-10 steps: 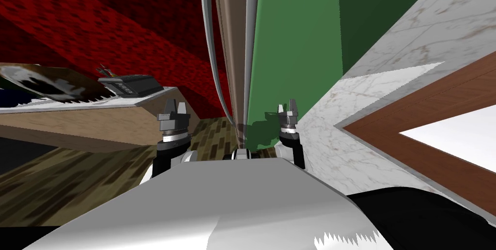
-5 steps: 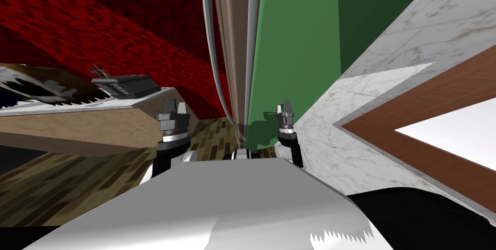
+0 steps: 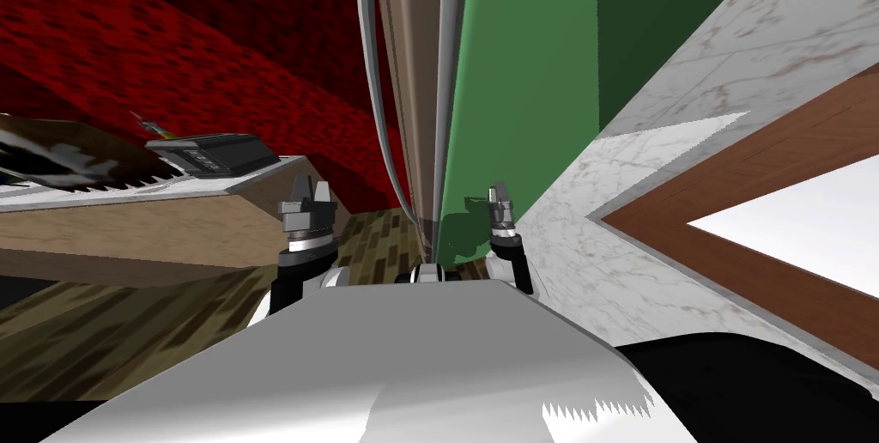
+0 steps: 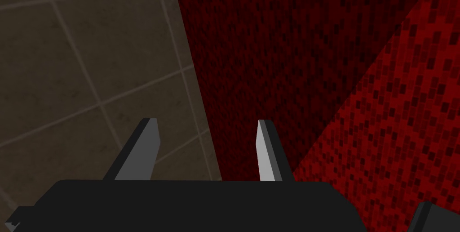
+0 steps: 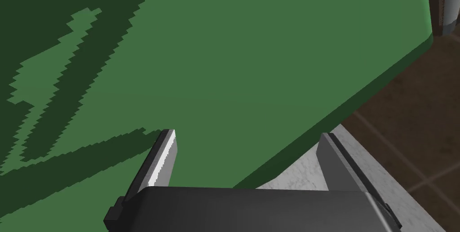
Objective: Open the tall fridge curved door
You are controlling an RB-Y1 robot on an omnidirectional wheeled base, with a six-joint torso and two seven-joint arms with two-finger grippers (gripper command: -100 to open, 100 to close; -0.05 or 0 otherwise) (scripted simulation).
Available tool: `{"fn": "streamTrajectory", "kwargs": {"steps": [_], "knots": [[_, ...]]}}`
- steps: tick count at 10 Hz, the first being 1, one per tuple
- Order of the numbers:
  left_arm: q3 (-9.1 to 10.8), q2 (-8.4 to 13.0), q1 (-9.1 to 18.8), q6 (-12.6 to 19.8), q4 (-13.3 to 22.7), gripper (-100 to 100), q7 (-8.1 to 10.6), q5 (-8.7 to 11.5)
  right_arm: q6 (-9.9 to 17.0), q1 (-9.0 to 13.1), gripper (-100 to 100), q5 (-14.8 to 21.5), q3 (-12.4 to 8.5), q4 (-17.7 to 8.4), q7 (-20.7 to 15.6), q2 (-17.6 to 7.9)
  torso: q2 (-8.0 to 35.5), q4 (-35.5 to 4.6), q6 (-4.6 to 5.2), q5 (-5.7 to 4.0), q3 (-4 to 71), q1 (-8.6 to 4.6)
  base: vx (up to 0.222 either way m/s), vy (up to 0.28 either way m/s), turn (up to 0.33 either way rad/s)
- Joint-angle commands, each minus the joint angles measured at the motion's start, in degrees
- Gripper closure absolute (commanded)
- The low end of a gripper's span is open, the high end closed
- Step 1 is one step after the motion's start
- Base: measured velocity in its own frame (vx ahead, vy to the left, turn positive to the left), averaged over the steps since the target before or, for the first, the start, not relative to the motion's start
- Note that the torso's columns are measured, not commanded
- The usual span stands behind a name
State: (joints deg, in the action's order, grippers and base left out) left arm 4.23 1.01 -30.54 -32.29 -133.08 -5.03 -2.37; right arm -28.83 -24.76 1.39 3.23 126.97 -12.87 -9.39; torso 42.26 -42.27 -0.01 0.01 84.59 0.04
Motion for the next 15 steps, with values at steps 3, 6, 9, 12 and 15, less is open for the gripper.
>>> {"fn": "streamTrajectory", "kwargs": {"steps": [3,6,9,12,15], "knots": [[0.0,0.0,0.0,0.0,0.0,0,0.0,0.0,-1.5,0.9,-100,0.8,0.6,-2.3,-6.7,-0.7,0.0,0.0,-0.01,-0.02,0.0,-0.08,-0.003,0.028,-0.04],[0.0,0.0,0.0,0.0,0.0,0,0.0,0.0,-3.8,2.0,-100,1.9,1.4,-5.6,-12.1,-1.3,0.0,0.0,0.0,0.01,0.0,-0.01,-0.005,0.048,-0.079],[0.0,0.0,0.0,0.0,0.0,0,0.0,0.0,-5.0,2.6,-100,2.5,1.8,-7.5,-16.9,-1.6,0.0,0.0,0.0,-0.02,0.0,-0.09,-0.005,0.039,-0.039],[0.0,0.0,0.0,0.0,0.0,0,0.0,0.0,-6.2,3.2,-100,3.2,2.3,-9.4,-21.3,-1.8,0.0,0.0,0.0,-0.02,0.0,-0.12,-0.004,0.032,-0.051],[0.0,0.0,0.0,0.0,0.0,0,0.0,0.0,-7.5,3.9,-100,3.8,2.7,-11.4,-25.7,-1.9,0.0,0.0,0.0,-0.02,0.0,-0.09,-0.003,0.03,-0.059]]}}
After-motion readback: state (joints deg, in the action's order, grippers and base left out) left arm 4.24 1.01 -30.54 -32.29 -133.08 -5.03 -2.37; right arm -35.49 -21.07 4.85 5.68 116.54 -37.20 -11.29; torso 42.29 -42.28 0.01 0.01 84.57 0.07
